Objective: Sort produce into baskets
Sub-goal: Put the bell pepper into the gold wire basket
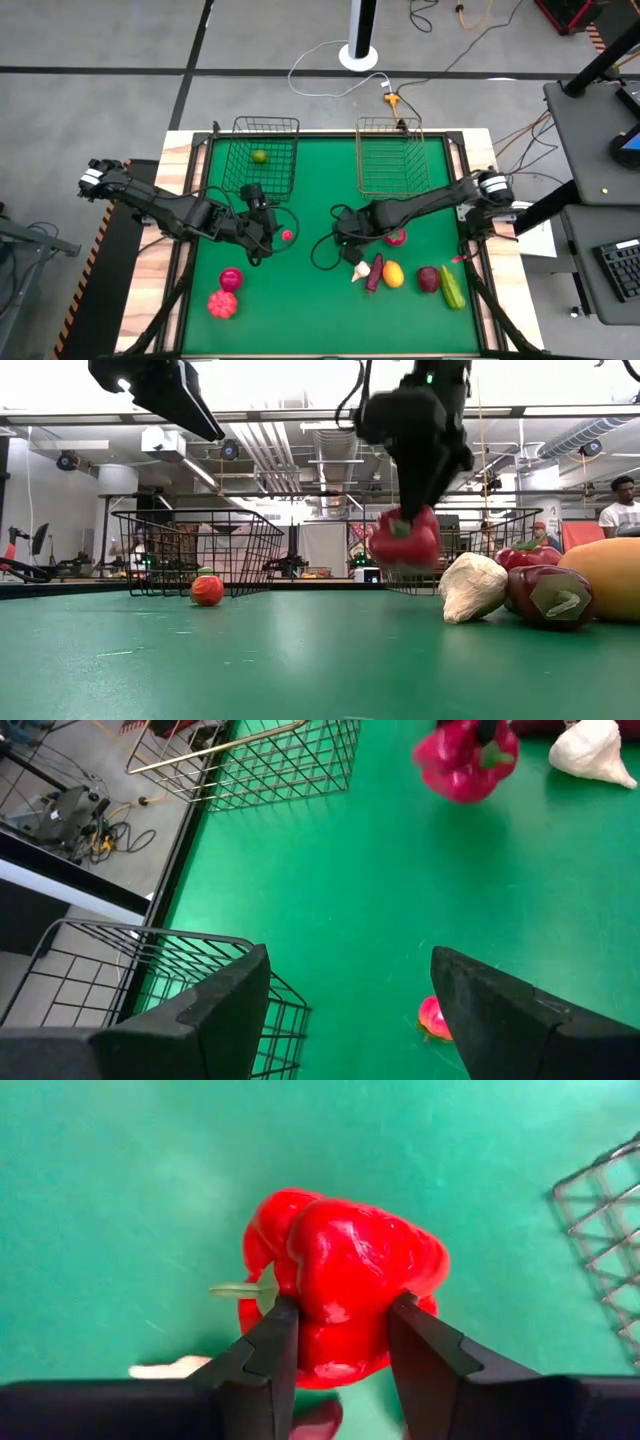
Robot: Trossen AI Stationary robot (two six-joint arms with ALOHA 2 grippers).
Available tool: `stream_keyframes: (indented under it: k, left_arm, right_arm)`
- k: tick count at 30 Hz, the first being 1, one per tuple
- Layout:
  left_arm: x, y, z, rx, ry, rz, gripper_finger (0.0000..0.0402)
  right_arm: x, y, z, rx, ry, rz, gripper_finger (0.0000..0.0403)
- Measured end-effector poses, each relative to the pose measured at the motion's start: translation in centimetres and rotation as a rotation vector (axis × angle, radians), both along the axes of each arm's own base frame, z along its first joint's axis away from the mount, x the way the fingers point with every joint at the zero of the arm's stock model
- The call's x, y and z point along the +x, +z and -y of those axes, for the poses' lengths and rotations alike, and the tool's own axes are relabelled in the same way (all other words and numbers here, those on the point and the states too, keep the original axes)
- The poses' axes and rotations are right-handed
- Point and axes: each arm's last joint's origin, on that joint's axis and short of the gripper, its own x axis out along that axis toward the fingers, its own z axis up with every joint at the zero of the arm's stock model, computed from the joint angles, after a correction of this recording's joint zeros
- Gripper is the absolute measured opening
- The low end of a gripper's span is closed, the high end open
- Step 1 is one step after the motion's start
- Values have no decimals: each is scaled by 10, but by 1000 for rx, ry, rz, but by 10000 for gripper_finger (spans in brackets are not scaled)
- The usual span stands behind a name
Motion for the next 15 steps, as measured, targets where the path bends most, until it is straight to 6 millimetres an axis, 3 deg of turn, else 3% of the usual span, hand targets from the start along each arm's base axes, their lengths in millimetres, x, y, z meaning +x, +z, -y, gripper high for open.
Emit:
stream_keyframes:
  k: [9, 15]
  left_arm:
    - [2, 6, -1, 40, 45, 52, 259]
    - [2, 19, -2, 48, 61, 87, 259]
  right_arm:
    - [-13, 63, 7, 26, 69, 309, 121]
    - [-32, 104, 46, -23, 8, 470, 121]
